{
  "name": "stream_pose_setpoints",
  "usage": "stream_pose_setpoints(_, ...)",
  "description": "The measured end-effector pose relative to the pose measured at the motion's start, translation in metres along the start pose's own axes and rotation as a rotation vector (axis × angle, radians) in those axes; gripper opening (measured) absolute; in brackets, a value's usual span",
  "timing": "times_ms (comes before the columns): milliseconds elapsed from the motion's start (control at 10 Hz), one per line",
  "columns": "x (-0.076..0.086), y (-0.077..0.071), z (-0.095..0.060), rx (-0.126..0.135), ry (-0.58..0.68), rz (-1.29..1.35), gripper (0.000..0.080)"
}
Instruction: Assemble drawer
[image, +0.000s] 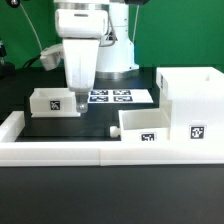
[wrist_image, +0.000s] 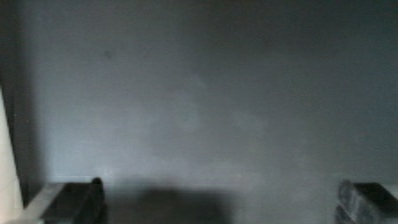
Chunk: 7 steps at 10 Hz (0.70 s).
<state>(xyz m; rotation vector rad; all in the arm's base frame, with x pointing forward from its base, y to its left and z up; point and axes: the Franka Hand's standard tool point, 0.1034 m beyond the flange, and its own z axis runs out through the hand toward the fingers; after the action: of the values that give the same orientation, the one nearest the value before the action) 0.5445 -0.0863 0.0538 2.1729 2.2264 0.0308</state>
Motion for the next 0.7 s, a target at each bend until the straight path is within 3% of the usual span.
stream_pose_setpoints(200,-0.007,-0.002,0.009,0.011,0.046,-0.017,0.0648)
stream_pose_setpoints(700,0.026,0.001,0.037,0.044,0.073,0.028,0.0648)
